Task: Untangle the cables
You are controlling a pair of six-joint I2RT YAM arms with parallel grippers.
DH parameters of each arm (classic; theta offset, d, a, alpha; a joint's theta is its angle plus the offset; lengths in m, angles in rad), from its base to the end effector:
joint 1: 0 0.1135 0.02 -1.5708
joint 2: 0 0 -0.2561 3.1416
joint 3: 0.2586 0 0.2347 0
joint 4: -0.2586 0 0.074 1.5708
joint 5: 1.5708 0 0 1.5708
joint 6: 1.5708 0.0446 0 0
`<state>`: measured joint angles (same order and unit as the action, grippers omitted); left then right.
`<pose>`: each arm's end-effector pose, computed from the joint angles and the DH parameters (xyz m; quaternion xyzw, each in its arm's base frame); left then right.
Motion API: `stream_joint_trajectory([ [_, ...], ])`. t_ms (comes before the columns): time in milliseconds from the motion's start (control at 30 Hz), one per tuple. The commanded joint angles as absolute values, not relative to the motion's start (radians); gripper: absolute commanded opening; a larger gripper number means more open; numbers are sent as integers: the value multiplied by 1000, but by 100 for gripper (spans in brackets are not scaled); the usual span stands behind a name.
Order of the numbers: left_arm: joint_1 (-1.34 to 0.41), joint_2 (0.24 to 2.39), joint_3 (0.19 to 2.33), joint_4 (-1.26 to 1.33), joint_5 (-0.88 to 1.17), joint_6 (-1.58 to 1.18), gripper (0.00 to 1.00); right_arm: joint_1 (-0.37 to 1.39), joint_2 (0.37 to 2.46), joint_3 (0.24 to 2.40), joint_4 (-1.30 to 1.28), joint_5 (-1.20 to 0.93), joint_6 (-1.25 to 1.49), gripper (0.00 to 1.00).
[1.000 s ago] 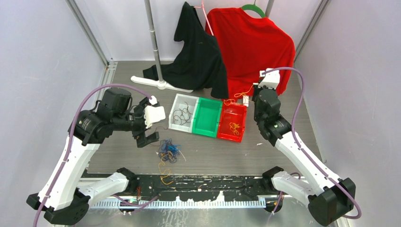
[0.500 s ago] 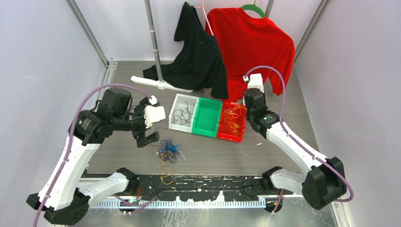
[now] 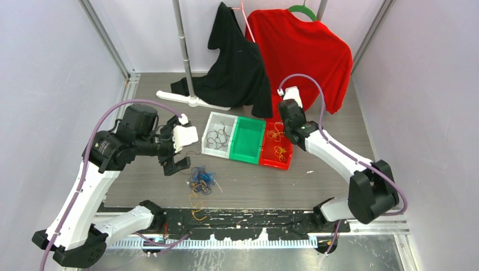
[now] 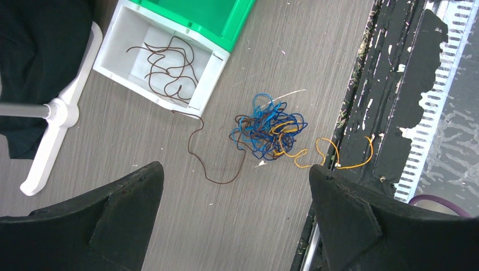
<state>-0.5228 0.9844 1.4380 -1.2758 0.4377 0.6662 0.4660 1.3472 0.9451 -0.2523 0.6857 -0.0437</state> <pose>0.1065 -0.0832 0.3964 0.5746 0.7082 -0.1760 0.3705 0.2643 0.1013 0.2636 -0.0690 0.8549 -0.2075 0.4705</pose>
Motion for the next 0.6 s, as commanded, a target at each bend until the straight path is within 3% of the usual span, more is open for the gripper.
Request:
stream_joint_trajectory([
  [0, -526, 979, 1473, -1253, 443, 674, 100, 490, 1411, 1004, -320, 660, 34, 12],
  [167, -526, 979, 1471, -1252, 442, 682, 100, 498, 1459, 1015, -333, 677, 63, 15],
  [367, -526, 980, 1462, -1248, 445, 682, 100, 503, 1499, 1052, -369, 598, 161, 34],
  [567, -526, 978, 1465, -1252, 439, 691, 100, 505, 1502, 1055, -348, 543, 277, 36],
])
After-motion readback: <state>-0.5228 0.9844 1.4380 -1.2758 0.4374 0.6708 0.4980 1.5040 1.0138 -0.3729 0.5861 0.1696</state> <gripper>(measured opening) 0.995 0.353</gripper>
